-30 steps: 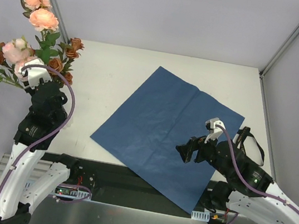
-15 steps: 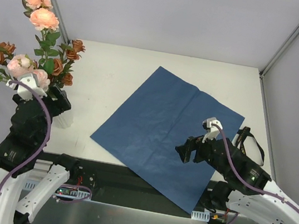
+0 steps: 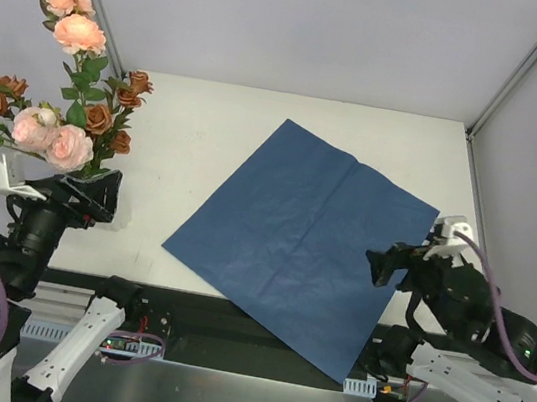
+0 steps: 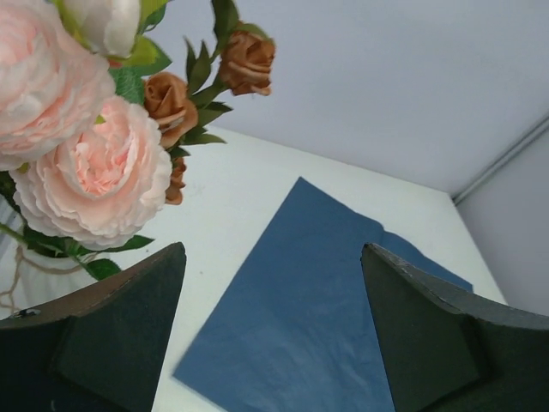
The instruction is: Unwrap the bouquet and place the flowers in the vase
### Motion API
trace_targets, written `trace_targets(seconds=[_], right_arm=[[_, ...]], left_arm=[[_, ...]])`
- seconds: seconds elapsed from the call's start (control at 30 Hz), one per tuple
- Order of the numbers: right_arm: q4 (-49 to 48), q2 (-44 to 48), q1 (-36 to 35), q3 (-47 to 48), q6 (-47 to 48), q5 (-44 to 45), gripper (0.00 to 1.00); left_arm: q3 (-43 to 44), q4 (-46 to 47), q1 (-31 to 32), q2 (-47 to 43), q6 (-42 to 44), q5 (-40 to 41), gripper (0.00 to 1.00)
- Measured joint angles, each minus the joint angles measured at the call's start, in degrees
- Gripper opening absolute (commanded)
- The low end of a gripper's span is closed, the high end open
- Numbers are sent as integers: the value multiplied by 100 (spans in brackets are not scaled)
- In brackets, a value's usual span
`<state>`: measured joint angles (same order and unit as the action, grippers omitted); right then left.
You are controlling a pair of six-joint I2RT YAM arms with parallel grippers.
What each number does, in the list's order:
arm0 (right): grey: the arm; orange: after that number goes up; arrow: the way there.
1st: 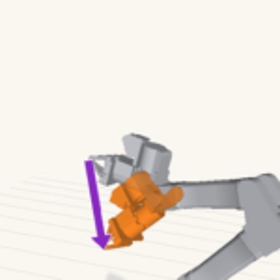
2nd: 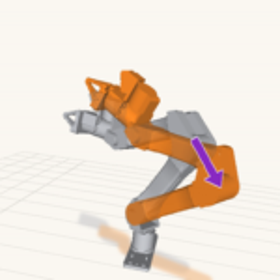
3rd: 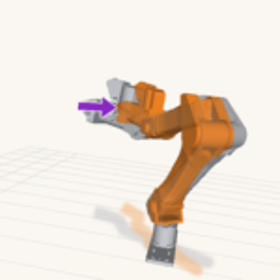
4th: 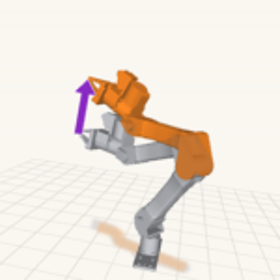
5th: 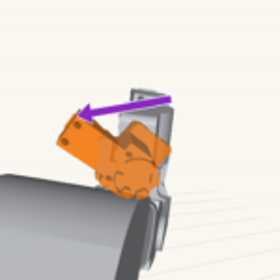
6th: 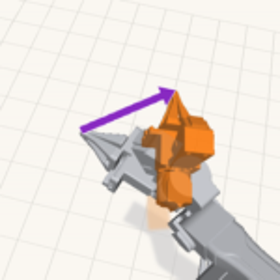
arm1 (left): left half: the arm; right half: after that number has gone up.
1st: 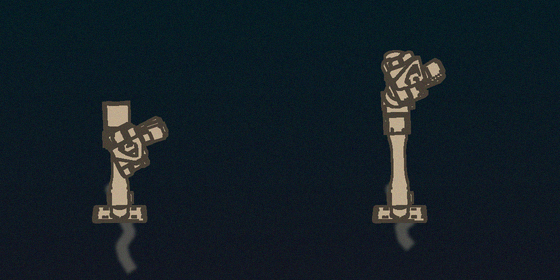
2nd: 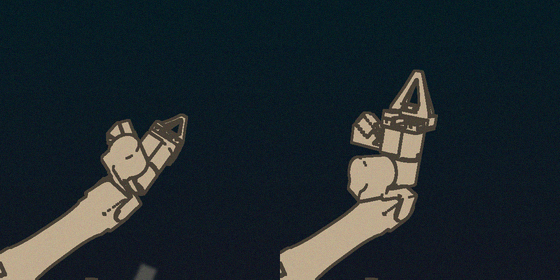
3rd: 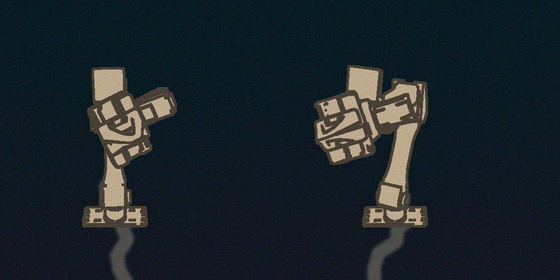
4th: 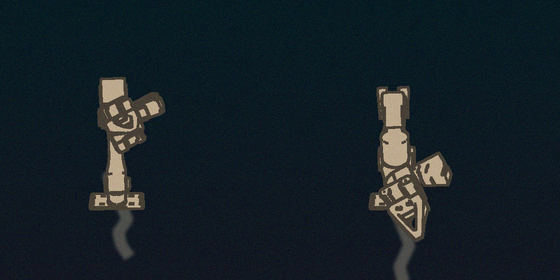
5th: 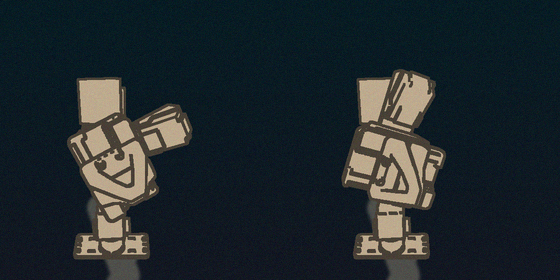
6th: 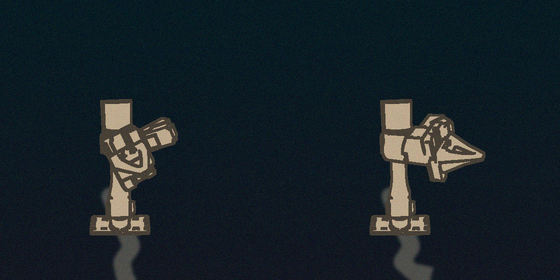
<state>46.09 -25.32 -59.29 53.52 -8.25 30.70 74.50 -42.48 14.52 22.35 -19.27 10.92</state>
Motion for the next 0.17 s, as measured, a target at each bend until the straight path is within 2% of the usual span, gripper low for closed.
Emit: trace_targets(seconds=[0.17], right_arm=[[625, 435, 0, 741, 103, 693, 97]], left_arm=[[568, -24, 0, 120, -151, -498, 83]])
